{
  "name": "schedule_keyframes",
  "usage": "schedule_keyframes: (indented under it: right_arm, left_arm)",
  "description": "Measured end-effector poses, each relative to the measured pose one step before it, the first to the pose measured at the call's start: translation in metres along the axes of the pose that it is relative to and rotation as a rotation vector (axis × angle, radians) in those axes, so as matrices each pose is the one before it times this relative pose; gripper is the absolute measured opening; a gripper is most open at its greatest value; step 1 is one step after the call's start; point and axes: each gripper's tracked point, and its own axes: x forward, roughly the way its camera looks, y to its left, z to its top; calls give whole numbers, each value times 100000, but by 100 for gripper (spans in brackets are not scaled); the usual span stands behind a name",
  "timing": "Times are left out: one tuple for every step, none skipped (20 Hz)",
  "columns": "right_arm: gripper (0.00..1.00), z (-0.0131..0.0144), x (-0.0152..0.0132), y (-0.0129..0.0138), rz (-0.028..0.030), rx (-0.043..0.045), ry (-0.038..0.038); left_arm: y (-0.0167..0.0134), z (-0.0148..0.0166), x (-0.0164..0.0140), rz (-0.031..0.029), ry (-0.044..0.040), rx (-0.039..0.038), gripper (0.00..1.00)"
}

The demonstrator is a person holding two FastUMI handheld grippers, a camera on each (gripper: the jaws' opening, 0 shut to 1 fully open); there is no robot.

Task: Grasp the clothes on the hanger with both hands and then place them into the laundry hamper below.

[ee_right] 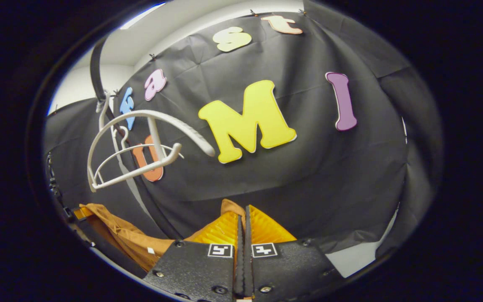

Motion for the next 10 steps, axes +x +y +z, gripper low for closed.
schedule_keyframes:
  right_arm:
    - [4, 100, -800, 732, 933, -689, -488]
    - [4, 185, -666, 828, 1147, -593, -520]
    - [4, 128, -602, 903, 1345, -946, 96]
    - [4, 119, -754, 1162, 1950, -294, -102]
    - [4, 168, -887, 1048, 1220, -355, -445]
    - [3, 223, -804, 1299, 1856, -506, -524]
    - [4, 143, -721, 1488, 1932, -648, -454]
    - [4, 112, -716, 1647, 2427, -803, -134]
    - [3, -31, -467, 1459, 2254, -459, 60]
    - [3, 37, -515, 1681, 2148, -518, -32]
  left_arm:
    - [-272, 321, -418, -555, -461, 121, 5]
    - [-447, 347, -543, -887, -482, 189, 0]
    - [-393, 205, -518, -352, -126, 853, 5]
    - [-622, 181, -530, -1093, 224, 647, 0]
    - [-479, 167, -472, -680, -50, 642, 0]
    - [-409, 174, -498, -1023, 95, 389, 0]
    - [-519, -21, -554, -1259, 558, 202, 0]
    - [-644, 46, -454, -1715, 49, -56, 0]
    - [-685, -2, -591, -1553, 508, -351, 0]
    - [-776, 43, -334, -1738, 402, -537, 0]
